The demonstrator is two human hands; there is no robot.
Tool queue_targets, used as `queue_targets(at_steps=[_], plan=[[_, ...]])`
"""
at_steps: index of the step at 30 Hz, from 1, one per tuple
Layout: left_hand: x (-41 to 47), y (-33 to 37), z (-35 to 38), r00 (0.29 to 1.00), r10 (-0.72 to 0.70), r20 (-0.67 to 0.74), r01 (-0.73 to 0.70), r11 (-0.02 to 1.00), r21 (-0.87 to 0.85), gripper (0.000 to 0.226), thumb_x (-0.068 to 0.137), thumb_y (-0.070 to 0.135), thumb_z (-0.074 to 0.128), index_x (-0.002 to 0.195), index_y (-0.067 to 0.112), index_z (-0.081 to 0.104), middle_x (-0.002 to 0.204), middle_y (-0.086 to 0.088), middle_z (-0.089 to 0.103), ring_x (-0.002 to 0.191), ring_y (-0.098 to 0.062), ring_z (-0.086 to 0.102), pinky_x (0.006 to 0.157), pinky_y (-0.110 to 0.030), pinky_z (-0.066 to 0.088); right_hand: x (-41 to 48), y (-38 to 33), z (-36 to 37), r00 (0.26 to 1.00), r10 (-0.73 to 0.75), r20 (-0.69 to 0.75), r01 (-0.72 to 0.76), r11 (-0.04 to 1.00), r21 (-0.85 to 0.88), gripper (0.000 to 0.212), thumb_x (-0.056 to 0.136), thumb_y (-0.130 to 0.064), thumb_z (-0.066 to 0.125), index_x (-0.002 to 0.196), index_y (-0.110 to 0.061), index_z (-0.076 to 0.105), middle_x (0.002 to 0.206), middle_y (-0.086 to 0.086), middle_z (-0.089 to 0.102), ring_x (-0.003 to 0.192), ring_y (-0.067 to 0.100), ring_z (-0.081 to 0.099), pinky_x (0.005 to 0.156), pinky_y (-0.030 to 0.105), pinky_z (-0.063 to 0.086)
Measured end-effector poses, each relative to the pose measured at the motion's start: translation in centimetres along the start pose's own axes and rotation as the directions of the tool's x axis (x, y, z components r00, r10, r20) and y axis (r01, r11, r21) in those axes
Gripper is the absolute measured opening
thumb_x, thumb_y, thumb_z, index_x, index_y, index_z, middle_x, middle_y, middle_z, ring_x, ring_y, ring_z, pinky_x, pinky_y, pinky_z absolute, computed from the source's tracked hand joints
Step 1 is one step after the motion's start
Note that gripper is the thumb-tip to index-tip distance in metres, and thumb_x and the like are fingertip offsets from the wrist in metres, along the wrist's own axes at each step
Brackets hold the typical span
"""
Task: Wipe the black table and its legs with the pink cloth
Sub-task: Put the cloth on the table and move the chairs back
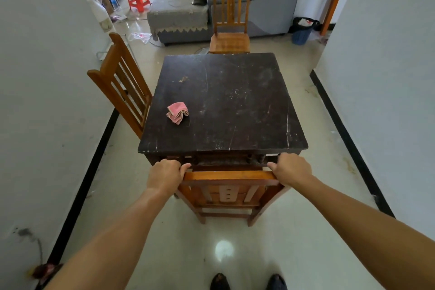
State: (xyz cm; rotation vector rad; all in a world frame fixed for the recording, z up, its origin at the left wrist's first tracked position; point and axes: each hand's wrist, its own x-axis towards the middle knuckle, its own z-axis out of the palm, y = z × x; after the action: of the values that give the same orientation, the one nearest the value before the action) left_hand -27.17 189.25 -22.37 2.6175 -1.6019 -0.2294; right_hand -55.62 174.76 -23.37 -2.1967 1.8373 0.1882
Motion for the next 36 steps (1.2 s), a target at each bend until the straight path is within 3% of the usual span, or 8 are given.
queue_targets(at_steps=[9, 15, 19, 21, 24, 28, 32, 36], plan=[[-1.4, -0.3, -0.2, 0.999, 0.035, 0.021, -0.035, 0.999, 0.006, 0.042, 0.097, 0.05, 0.043, 0.066, 0.026, 0.058, 0.064, 0.01, 0.058, 0.059, -0.007, 0.058, 0.064, -0.02, 0.05, -1.2, -0.5, -0.2, 1.0, -0.002, -0.012, 0.002, 1.0, -0.015, 0.039, 0.094, -0.058, 0.046, 0.081, -0.023, 0.057, 0.066, -0.006, 0.052, 0.063, 0.011, 0.057, 0.064, 0.023, 0.051], [-0.1, 1.3, -1.7, 0.984, 0.041, 0.174, -0.06, 0.992, 0.108, 0.054, 0.092, 0.065, 0.035, 0.067, 0.024, 0.059, 0.065, 0.007, 0.06, 0.059, -0.007, 0.06, 0.069, -0.029, 0.056, -1.7, 0.0, -0.1, 0.996, -0.072, 0.057, 0.072, 0.997, -0.001, 0.049, 0.093, -0.063, 0.041, 0.093, -0.021, 0.065, 0.077, -0.005, 0.061, 0.072, 0.014, 0.062, 0.071, 0.028, 0.055], [2.1, 6.2, -3.6, 0.981, 0.166, 0.098, -0.183, 0.962, 0.202, 0.055, 0.092, 0.067, 0.03, 0.079, 0.023, 0.06, 0.072, 0.007, 0.059, 0.067, -0.011, 0.058, 0.073, -0.033, 0.053, -0.9, 2.3, -1.7, 0.961, -0.183, 0.209, 0.128, 0.96, 0.251, 0.049, 0.092, -0.064, 0.043, 0.101, -0.024, 0.068, 0.087, -0.006, 0.066, 0.074, 0.011, 0.062, 0.077, 0.029, 0.056], [3.5, 10.0, -4.6, 0.96, 0.276, 0.035, -0.277, 0.933, 0.232, 0.051, 0.095, 0.063, 0.031, 0.084, 0.022, 0.06, 0.079, 0.005, 0.059, 0.07, -0.013, 0.058, 0.07, -0.033, 0.05, -0.1, 4.8, -3.1, 0.971, -0.211, 0.114, 0.176, 0.949, 0.262, 0.044, 0.094, -0.059, 0.046, 0.107, -0.023, 0.067, 0.089, -0.008, 0.064, 0.079, 0.01, 0.062, 0.076, 0.027, 0.054], [5.8, 17.0, -6.1, 0.908, 0.416, -0.045, -0.391, 0.881, 0.267, 0.046, 0.097, 0.057, 0.032, 0.097, 0.02, 0.06, 0.094, 0.002, 0.064, 0.083, -0.017, 0.061, 0.077, -0.034, 0.05, 2.0, 9.9, -6.2, 0.976, -0.201, -0.089, 0.212, 0.968, 0.137, 0.037, 0.097, -0.05, 0.047, 0.117, -0.022, 0.062, 0.106, -0.003, 0.064, 0.092, 0.013, 0.061, 0.081, 0.027, 0.051], [8.6, 27.3, -6.7, 0.856, 0.501, -0.127, -0.447, 0.841, 0.305, 0.043, 0.099, 0.05, 0.033, 0.117, 0.019, 0.056, 0.114, -0.001, 0.062, 0.105, -0.02, 0.059, 0.09, -0.035, 0.045, 5.8, 18.0, -10.9, 0.92, -0.278, -0.276, 0.287, 0.958, -0.006, 0.039, 0.098, -0.044, 0.047, 0.129, -0.021, 0.057, 0.129, 0.0, 0.057, 0.11, 0.018, 0.057, 0.09, 0.029, 0.046], [11.6, 37.6, -5.8, 0.83, 0.537, -0.154, -0.483, 0.828, 0.284, 0.042, 0.1, 0.048, 0.034, 0.125, 0.019, 0.051, 0.123, -0.002, 0.056, 0.111, -0.021, 0.054, 0.096, -0.036, 0.043, 10.5, 25.9, -15.3, 0.885, -0.324, -0.334, 0.295, 0.946, -0.135, 0.043, 0.098, -0.04, 0.046, 0.134, -0.018, 0.053, 0.142, 0.006, 0.048, 0.124, 0.024, 0.049, 0.097, 0.035, 0.043], [13.8, 46.3, -4.6, 0.807, 0.58, -0.11, -0.539, 0.8, 0.265, 0.041, 0.099, 0.047, 0.035, 0.126, 0.019, 0.048, 0.124, -0.002, 0.054, 0.109, -0.021, 0.053, 0.096, -0.036, 0.043, 13.9, 33.3, -17.8, 0.896, -0.264, -0.356, 0.22, 0.962, -0.16, 0.045, 0.097, -0.041, 0.047, 0.136, -0.018, 0.051, 0.147, 0.008, 0.044, 0.129, 0.027, 0.045, 0.101, 0.04, 0.041]])
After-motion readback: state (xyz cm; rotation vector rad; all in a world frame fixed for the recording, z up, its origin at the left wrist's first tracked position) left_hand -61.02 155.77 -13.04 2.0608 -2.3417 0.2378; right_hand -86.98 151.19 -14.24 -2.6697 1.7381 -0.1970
